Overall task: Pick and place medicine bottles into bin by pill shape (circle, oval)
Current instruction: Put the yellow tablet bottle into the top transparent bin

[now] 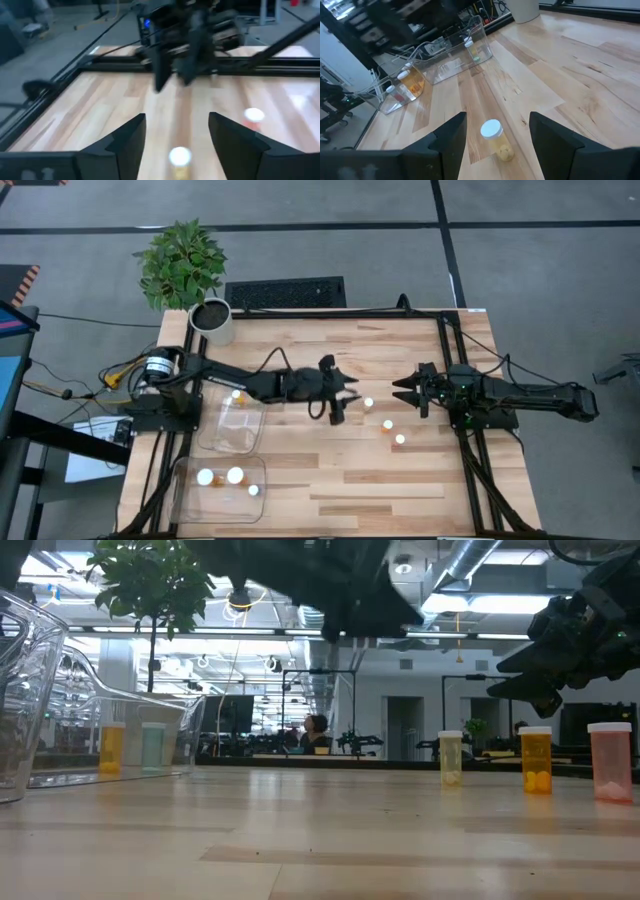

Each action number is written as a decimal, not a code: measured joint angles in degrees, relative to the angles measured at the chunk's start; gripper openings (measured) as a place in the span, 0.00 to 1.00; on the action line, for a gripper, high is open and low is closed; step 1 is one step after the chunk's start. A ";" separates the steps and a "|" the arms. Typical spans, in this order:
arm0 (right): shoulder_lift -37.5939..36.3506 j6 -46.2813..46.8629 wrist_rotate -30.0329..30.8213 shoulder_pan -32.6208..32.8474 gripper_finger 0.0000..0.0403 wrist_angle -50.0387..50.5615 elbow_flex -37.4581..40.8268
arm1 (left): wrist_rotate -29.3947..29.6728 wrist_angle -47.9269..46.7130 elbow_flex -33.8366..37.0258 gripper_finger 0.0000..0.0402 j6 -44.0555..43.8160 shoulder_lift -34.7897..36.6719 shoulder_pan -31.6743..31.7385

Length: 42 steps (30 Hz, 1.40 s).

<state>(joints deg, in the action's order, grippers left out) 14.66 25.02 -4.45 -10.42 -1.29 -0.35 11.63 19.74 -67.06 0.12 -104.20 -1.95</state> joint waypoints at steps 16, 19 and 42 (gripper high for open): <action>0.00 -0.20 0.00 0.00 0.56 -0.02 0.00 | -5.87 -10.19 -6.94 0.69 1.07 -1.37 1.96; -0.02 -0.17 0.00 -0.01 0.56 -0.02 -0.01 | -8.24 -15.26 -12.77 0.68 2.46 -5.28 1.94; 0.80 -0.05 0.00 0.21 0.56 -0.04 0.00 | -9.10 -39.47 -35.94 0.68 9.33 -23.54 3.47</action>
<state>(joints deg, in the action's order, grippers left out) 15.45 24.96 -4.45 -10.22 -1.32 -0.35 2.53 -19.73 -103.00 9.45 -127.74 1.52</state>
